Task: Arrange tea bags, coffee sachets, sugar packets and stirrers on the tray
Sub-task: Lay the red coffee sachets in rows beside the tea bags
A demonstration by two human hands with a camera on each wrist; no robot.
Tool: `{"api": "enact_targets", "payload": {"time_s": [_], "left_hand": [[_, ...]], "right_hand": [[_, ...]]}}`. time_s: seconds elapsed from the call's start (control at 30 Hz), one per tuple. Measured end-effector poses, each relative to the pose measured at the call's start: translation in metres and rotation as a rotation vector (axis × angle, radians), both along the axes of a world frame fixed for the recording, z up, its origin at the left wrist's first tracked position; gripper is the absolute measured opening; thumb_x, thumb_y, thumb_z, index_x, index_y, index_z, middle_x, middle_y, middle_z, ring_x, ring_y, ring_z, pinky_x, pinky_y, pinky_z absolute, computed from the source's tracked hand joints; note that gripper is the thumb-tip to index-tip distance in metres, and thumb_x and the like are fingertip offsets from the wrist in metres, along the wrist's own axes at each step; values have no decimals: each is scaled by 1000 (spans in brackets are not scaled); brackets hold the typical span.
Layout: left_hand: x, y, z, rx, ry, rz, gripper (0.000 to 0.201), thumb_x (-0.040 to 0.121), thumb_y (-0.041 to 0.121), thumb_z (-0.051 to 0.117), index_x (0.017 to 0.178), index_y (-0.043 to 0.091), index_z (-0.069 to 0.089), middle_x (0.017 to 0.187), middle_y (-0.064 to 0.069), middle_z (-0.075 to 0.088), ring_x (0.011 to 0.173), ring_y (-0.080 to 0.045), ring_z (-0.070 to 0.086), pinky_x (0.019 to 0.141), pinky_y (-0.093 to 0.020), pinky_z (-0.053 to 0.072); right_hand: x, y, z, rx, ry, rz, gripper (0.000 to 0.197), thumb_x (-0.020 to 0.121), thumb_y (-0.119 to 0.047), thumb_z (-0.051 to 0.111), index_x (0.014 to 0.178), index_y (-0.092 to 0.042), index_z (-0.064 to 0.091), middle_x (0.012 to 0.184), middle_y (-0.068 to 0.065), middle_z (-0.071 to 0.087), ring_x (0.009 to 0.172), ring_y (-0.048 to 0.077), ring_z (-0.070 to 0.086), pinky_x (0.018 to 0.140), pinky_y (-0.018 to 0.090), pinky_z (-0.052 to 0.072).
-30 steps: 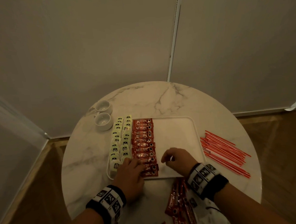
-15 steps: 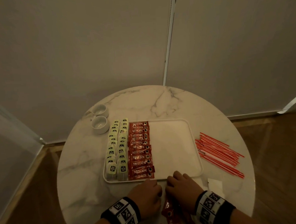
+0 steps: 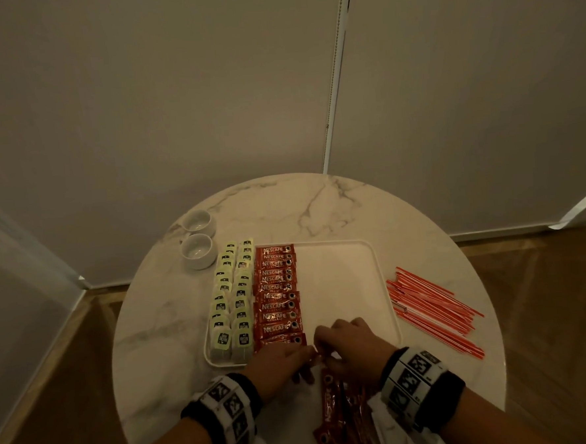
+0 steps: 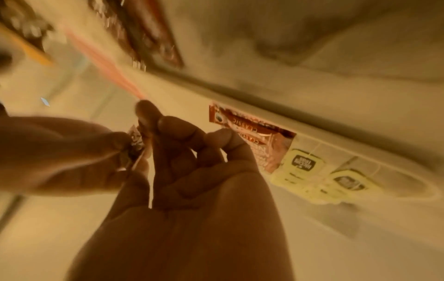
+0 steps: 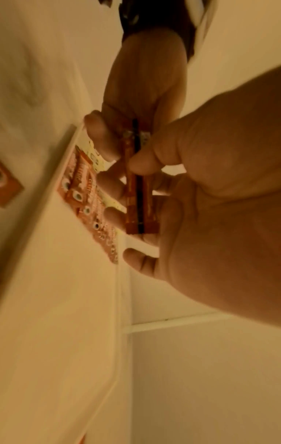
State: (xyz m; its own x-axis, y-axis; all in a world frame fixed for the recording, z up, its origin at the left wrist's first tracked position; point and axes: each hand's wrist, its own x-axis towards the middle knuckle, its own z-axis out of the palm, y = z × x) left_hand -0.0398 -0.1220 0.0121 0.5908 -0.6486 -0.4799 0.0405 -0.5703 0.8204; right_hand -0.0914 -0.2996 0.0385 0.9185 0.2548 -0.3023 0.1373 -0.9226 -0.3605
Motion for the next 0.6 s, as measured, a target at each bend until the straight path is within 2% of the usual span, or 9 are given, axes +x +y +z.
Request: {"api": "enact_targets", "payload": {"time_s": [0.07,0.13,0.23,0.33,0.4,0.47,0.53,0.6], "left_hand": [[8,2,6,-111,89,80,28,99,29,45,95,15,69,82,-1,72,69,-7,62,65,-17,48],[16,4,13,-189,134,139,18,96,18,52,97,14,69,80,-3,71,67,-6,64,61,-13,47],[25,6,17,-228,108,204,15,91,10,59,97,17,71,86,4,72,78,-4,68,70,-16,53],[33,11,15,-182,13,192,17,89,14,62,95,26,72,98,2,72,92,-11,68,85,-24,53],[35,15,13,-154,-43,186,17,90,15,62,94,29,71,97,4,72,91,-8,67,84,-22,52],[38,17,11,-114,-120,179,18,91,17,61,93,33,70,97,8,70,91,-5,65,85,-23,50],[40,18,12,-91,-163,163,19,91,18,60,91,35,68,98,9,69,93,-5,63,86,-24,50],[42,19,13,-71,-204,160,18,91,19,60,89,36,66,97,9,67,92,-5,62,84,-23,50]], "right_hand": [[6,3,4,32,-71,14,8,95,-27,45,102,-25,49,100,-8,53,103,13,46,98,32,29],[13,4,6,110,-107,-11,3,93,-24,50,96,-25,50,101,-9,54,100,12,44,93,29,32],[20,2,5,238,-125,-61,6,88,-18,59,88,-21,53,93,-12,49,94,13,44,85,28,41],[23,3,5,293,-125,-98,9,86,-19,63,91,-20,55,92,-14,48,94,11,45,83,24,42],[22,4,6,378,-86,-188,17,85,-21,65,94,-25,51,91,-15,50,93,8,50,84,22,45],[24,5,6,491,-42,-321,22,84,-25,67,98,-27,50,90,-13,56,87,6,56,80,19,48],[29,5,5,528,-9,-432,18,87,-27,65,102,-24,55,85,-8,62,77,6,59,71,18,48],[35,4,0,585,43,-508,10,89,-20,62,99,-17,63,81,-2,67,68,7,60,66,21,49]]}}
